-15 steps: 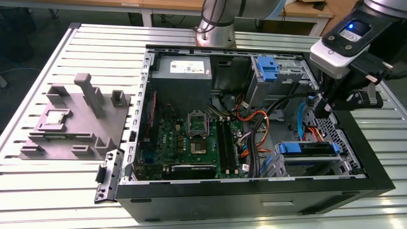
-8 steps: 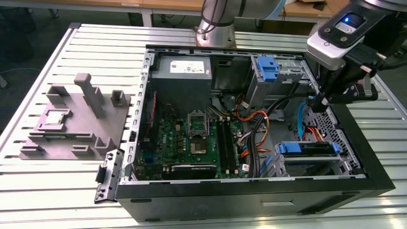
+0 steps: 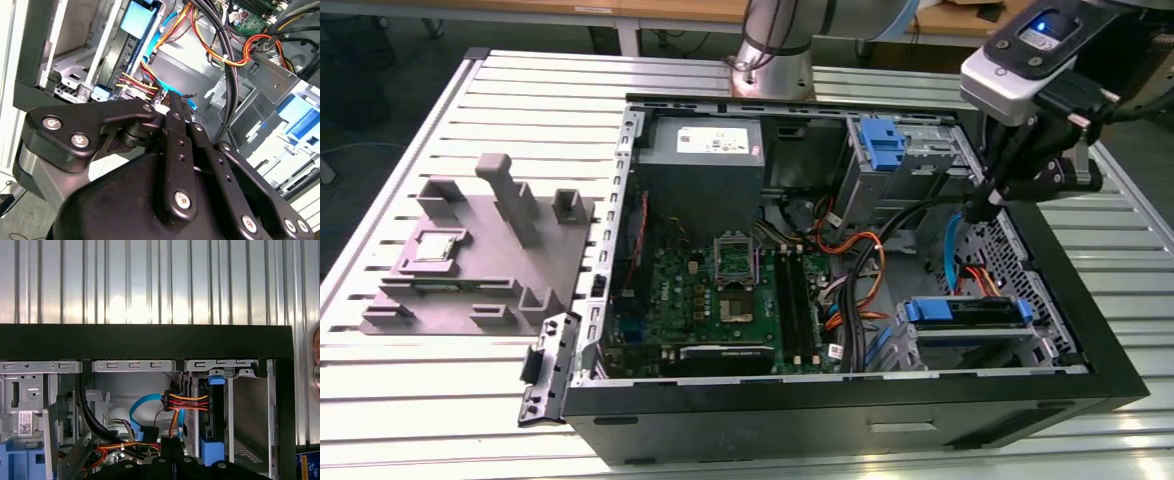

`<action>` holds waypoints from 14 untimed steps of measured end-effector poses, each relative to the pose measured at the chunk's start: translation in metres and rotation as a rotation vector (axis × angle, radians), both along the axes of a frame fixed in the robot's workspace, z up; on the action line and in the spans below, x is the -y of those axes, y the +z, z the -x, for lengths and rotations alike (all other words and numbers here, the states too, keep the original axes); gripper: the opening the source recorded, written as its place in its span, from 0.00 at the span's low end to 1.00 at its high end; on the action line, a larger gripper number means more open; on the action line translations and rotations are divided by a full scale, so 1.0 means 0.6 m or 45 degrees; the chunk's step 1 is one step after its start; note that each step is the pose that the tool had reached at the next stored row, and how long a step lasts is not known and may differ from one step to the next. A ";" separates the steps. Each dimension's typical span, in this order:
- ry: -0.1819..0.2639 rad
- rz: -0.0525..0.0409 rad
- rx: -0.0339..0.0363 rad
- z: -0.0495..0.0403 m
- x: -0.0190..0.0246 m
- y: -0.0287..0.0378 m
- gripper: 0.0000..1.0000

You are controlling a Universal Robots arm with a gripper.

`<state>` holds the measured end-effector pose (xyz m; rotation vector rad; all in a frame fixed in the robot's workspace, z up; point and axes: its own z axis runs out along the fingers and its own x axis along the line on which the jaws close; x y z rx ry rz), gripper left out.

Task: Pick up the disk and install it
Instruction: 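Insert the second disk wire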

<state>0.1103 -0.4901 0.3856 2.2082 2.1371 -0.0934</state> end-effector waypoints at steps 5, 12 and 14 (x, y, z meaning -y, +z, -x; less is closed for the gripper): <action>-0.001 0.040 -0.0020 -0.002 -0.0113 0.000 0.10; -0.015 0.070 -0.0203 -0.003 -0.0236 -0.005 0.10; -0.028 0.070 -0.0255 -0.004 -0.0259 -0.007 0.10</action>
